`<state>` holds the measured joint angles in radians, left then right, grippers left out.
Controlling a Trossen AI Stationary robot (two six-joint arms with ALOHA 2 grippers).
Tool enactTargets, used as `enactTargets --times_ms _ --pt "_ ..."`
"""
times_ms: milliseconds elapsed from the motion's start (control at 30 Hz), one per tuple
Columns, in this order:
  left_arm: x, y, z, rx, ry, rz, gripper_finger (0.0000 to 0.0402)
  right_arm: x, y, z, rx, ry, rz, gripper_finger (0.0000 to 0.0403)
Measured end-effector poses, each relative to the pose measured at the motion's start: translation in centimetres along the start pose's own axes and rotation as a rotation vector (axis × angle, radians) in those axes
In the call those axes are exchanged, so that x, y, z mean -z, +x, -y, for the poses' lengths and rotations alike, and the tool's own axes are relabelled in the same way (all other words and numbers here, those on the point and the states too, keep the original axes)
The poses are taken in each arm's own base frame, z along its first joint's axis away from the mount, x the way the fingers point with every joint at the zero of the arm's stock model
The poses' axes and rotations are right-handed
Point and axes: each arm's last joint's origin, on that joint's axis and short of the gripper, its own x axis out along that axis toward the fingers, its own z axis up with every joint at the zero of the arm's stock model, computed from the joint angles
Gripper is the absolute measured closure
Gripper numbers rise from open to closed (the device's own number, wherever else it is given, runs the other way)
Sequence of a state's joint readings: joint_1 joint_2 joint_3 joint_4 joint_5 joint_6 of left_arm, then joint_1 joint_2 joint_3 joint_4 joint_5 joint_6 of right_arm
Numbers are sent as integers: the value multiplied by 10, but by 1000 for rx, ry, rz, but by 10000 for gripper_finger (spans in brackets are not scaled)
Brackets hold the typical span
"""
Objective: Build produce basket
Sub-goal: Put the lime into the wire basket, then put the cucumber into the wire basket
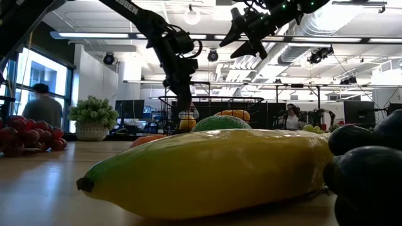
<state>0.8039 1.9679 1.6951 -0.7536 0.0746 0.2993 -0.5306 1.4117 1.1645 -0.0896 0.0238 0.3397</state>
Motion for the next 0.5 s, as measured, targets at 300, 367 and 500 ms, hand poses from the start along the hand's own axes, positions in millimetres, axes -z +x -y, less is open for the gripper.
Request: enactTargets --times_ms 300,367,500 --pt "2 7 -1 -17 -6 -22 163 1 0 0 5 0 -14 130" --pt "2 7 -1 -33 -12 -27 154 3 0 1 11 -1 -27 130" --pt "1 5 -2 -54 -27 -31 148 6 0 2 23 -1 -59 130"
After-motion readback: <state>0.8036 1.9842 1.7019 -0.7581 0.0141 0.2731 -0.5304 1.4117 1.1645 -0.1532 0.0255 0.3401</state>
